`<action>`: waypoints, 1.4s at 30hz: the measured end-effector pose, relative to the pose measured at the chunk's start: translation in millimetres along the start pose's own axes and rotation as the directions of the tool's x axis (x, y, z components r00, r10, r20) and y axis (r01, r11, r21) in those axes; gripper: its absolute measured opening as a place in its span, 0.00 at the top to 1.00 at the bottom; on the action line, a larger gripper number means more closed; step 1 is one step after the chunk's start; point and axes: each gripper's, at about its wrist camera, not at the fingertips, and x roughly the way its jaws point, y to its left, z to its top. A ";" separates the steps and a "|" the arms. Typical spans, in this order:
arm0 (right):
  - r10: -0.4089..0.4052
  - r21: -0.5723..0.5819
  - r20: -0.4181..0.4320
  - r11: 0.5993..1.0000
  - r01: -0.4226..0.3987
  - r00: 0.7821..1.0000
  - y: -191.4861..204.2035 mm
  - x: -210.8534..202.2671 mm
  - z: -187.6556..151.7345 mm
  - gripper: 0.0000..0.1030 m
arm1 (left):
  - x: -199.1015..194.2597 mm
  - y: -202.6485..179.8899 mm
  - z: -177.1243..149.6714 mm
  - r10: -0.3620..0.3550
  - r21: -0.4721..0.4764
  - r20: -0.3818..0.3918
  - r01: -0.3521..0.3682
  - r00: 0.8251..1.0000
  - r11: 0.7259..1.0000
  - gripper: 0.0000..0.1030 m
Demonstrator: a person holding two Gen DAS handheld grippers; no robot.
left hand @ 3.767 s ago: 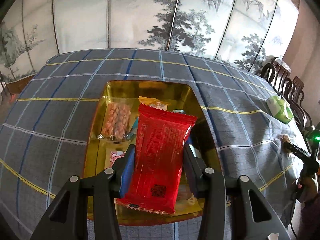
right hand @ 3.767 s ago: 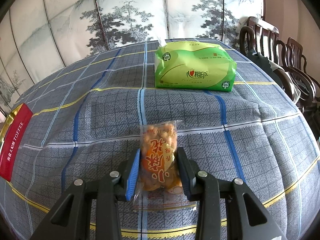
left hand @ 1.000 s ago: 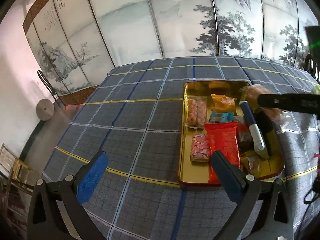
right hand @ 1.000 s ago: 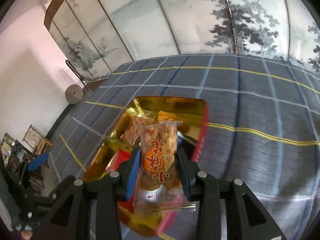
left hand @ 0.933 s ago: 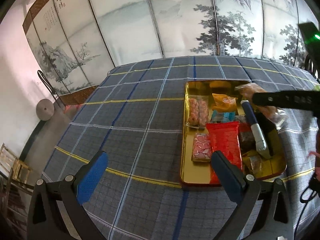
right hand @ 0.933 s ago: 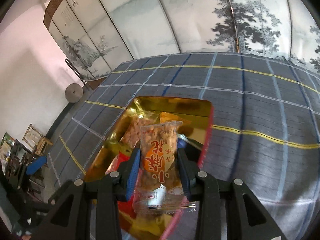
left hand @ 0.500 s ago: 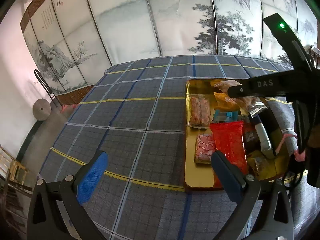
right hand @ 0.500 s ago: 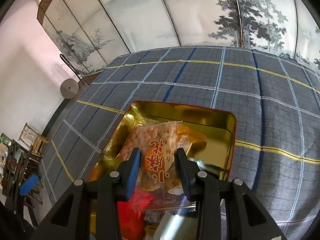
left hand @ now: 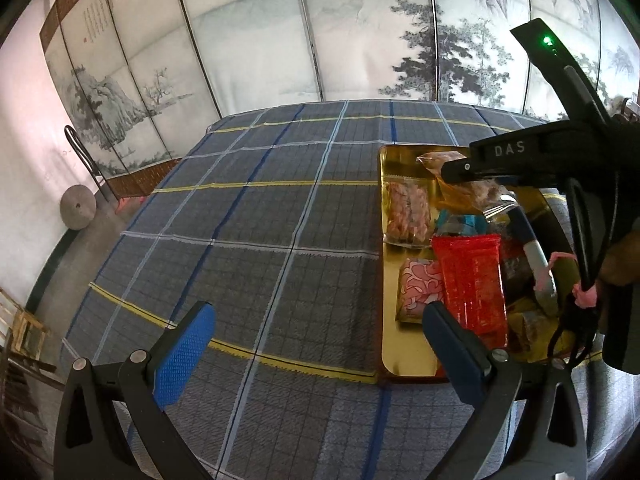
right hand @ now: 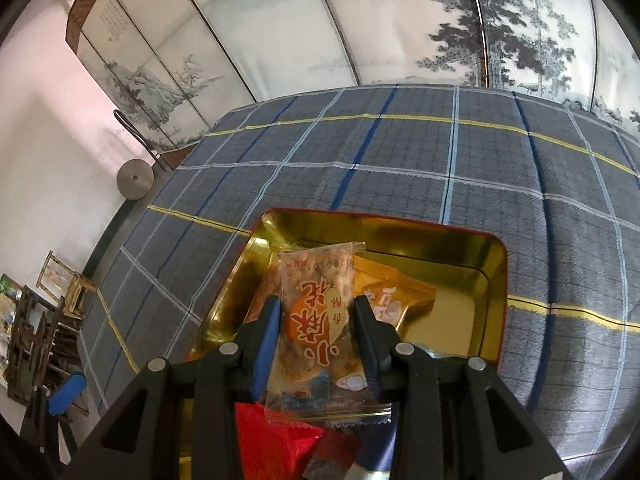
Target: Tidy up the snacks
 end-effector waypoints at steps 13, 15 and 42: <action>0.014 0.019 0.042 1.000 -0.015 0.999 -1.9 0.5 2.1 0.62 | 8.0 5.7 -1.7 -0.022 -0.025 -0.011 0.022 1.000 0.999 0.00; 0.022 0.011 0.068 1.000 -0.022 0.997 -0.1 -5.8 2.9 0.61 | 8.4 7.2 -1.8 -0.024 -0.030 -0.012 0.023 1.000 0.999 0.00; -0.088 -0.152 0.498 0.971 0.187 0.862 33.8 -224.6 -138.5 0.35 | -182.7 -4.6 0.1 0.066 -0.090 0.458 -0.028 0.886 0.996 0.00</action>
